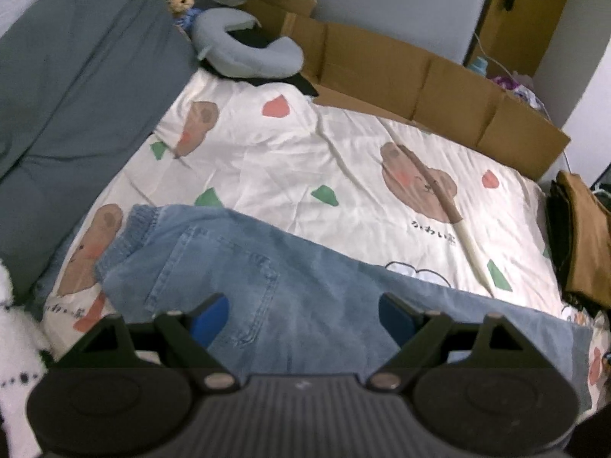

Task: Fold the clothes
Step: 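Move both open grippers over the folded jeans edge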

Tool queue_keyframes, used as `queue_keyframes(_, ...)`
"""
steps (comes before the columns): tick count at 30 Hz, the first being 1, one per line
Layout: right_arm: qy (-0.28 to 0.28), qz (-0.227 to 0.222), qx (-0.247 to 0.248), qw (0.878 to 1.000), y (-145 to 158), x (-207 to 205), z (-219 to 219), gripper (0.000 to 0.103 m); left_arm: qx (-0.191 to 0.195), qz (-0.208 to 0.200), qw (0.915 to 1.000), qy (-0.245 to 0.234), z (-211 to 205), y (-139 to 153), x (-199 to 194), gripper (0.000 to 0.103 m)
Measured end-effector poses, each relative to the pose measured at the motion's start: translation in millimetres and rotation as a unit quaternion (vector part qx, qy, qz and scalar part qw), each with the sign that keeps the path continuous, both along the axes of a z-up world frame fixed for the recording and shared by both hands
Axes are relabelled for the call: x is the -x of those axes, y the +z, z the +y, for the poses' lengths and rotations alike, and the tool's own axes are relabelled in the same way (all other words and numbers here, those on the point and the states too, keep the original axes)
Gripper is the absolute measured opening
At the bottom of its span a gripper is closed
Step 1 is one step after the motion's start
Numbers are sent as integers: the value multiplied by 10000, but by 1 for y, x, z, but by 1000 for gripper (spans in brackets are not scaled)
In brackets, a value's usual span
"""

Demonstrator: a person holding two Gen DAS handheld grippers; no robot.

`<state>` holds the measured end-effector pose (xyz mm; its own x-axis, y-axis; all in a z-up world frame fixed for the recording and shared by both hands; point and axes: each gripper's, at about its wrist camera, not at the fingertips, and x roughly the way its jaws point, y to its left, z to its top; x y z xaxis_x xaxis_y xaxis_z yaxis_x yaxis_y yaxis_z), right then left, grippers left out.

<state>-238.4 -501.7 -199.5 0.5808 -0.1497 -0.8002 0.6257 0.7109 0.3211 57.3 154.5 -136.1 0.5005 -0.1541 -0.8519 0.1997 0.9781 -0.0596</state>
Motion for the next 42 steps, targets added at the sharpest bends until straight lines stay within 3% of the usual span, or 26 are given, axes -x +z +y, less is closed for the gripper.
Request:
queue_keyframes(3,67,89,52,9999,-10,-5,-4,82,-39,34,9996,-262,-14,-12,-9,88)
queue_keyframes(8,167,184,18,9997,-32,-17,-9,82,-498,-51,9963,-698,-42,-39,-24,87)
queue_keyframes(17,637,346,135,9973,-60,-56,-8,80,-478,210,9858,-1594,-86,-97,-52,82)
queue_keyframes(22,682,542,368,9955,-69,-74,-8,76,-463,415,9743,-2165,-110,-131,-66,82)
queue_keyframes(34,701,860,557,9923,-94,-106,-15,72,209,725,9444,-3201,-182,-186,-88,80)
queue_keyframes(42,947,954,708,9884,-106,-125,-14,71,646,829,9218,-3731,-225,-209,-84,66)
